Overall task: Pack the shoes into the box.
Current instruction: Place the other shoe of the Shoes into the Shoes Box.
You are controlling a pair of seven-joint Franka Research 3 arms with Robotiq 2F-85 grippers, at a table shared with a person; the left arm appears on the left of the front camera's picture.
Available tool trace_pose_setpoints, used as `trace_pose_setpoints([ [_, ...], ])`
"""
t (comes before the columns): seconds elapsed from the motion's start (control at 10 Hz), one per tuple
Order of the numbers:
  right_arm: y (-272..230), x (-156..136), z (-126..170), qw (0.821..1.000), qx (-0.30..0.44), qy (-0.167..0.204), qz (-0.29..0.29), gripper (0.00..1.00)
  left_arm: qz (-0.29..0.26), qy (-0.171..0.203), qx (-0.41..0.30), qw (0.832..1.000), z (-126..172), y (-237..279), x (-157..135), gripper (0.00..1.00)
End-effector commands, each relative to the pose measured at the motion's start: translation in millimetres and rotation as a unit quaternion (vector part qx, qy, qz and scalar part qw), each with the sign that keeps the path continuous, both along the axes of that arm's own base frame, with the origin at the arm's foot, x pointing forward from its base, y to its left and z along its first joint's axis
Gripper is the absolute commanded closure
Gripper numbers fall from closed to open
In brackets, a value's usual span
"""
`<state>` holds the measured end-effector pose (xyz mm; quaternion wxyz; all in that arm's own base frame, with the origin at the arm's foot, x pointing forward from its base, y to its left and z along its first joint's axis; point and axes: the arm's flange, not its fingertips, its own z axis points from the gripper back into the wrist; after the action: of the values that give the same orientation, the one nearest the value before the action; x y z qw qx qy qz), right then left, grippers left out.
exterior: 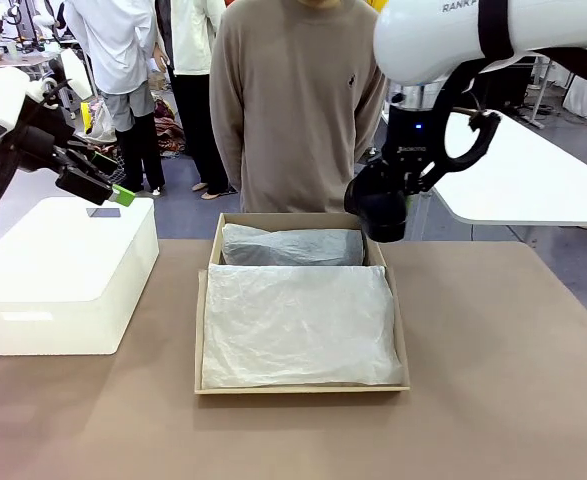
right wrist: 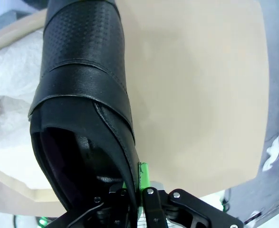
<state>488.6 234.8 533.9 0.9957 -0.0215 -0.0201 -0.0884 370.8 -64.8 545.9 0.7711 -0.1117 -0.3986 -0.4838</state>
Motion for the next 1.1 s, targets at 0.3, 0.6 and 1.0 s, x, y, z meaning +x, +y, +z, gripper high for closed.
trace_pose_setpoints([
  [0.3, 71, -9, 15, 0.991, 0.04, 0.006, -0.129, 1.0, -0.008, -0.002, -0.003, 1.0, -1, 2, 1, 0.0],
  [0.6, 93, -10, 20, 0.99, 0.022, -0.01, -0.137, 1.0, -0.008, -0.002, -0.003, 1.0, -1, 2, 1, 0.0],
  [1.0, 80, -14, 8, 0.992, 0.033, 0.004, -0.122, 1.0, -0.008, -0.002, -0.003, 1.0, -1, 2, 1, 0.0],
])
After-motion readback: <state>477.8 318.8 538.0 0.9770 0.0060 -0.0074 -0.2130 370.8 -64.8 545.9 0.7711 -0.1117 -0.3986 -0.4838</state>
